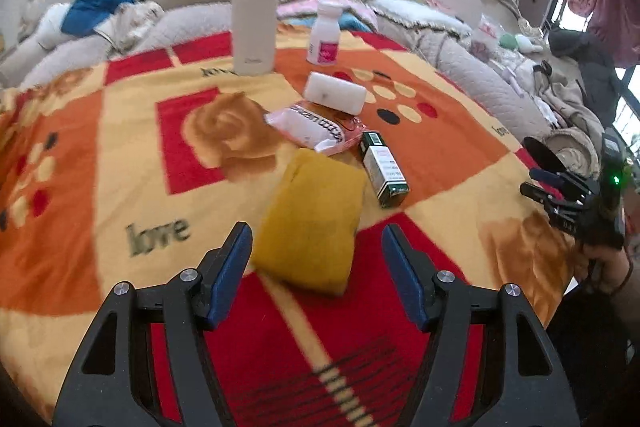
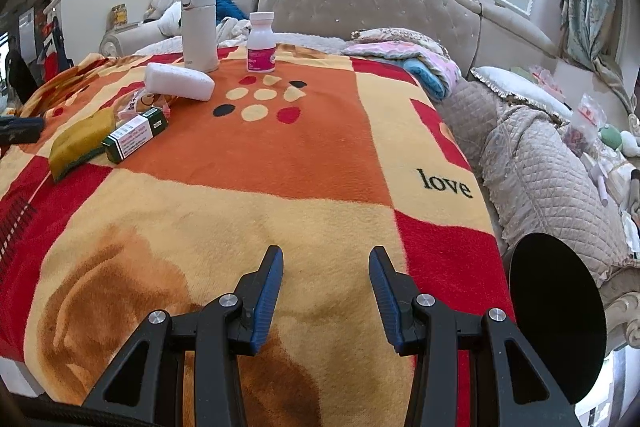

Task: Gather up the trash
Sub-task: 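Grasp the green-yellow sponge with the left tool while the right tool grasps the green medicine box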

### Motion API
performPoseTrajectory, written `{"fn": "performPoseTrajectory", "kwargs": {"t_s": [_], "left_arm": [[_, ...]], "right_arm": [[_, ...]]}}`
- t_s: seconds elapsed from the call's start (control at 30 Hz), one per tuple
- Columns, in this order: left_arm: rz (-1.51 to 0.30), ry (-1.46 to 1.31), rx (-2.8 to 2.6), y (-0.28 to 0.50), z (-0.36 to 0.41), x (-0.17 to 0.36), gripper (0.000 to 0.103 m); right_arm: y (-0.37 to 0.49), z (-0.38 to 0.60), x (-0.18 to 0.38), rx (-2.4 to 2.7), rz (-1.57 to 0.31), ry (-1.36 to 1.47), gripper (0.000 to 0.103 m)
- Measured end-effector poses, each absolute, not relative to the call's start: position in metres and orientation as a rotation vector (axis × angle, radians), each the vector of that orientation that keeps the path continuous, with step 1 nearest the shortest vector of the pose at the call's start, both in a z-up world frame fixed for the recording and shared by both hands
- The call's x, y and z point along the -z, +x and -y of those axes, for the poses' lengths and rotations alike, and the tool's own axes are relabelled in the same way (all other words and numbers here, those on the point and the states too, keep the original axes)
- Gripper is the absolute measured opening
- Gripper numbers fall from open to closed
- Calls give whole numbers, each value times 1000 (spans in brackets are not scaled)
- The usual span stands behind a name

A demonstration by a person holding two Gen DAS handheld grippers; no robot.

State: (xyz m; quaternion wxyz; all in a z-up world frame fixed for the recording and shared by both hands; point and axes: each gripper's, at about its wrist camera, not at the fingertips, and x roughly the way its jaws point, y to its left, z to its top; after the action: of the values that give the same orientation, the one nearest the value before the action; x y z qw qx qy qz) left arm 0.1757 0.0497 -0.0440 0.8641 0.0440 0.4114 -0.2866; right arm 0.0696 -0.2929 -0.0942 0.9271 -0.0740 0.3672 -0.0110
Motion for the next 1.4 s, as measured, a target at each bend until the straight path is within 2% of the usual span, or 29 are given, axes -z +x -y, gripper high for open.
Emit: {"fn": "performPoseTrajectory", "kwargs": {"t_s": [0.17, 0.27, 0.4, 0.43, 0.47, 0.5, 0.57, 0.7, 0.87, 0.93, 1.0, 1.03, 1.17, 1.33, 1.37, 1.4], "left_arm": [[-881, 264, 587, 199, -16, 62, 67], [-891, 347, 527, 204, -8, 77, 78], [-891, 330, 463, 206, -15, 89, 77], [-886, 287, 443, 205, -20, 87, 66], [-863, 238, 415, 202, -28, 83, 42], [-845, 203, 391, 199, -34, 80, 33], [-822, 126, 366, 191, -45, 71, 27], [-768, 14, 334, 153, -57, 57, 27], [-797, -93, 305, 141, -59, 70, 27], [-808, -127, 285, 143, -60, 81, 27], [-810, -158, 278, 146, -63, 84, 27], [-801, -177, 279, 146, -65, 83, 27], [-839, -264, 267, 153, -78, 91, 27], [-809, -227, 255, 151, -74, 88, 24], [-803, -225, 252, 150, -74, 88, 24], [-797, -228, 247, 149, -75, 87, 24]], "right_arm": [[70, 293, 95, 21, -754, -153, 43], [70, 292, 95, 19, -754, -149, 42], [69, 292, 95, 17, -756, -145, 43], [69, 291, 95, 17, -756, -146, 43], [69, 291, 95, 18, -756, -149, 43], [69, 290, 96, 21, -757, -152, 43], [69, 290, 95, 39, -759, -150, 43], [78, 285, 80, -21, -778, -73, 43], [121, 232, 44, -243, -743, 86, 44], [142, 209, 40, -306, -743, 110, 48], [161, 192, 44, -342, -766, 114, 66], [171, 184, 50, -364, -791, 126, 67], [187, 167, 75, -383, -846, 198, 67], [211, 134, 90, -324, -904, 172, 67], [214, 128, 93, -288, -918, 142, 65], [216, 126, 96, -255, -933, 120, 56]]}}
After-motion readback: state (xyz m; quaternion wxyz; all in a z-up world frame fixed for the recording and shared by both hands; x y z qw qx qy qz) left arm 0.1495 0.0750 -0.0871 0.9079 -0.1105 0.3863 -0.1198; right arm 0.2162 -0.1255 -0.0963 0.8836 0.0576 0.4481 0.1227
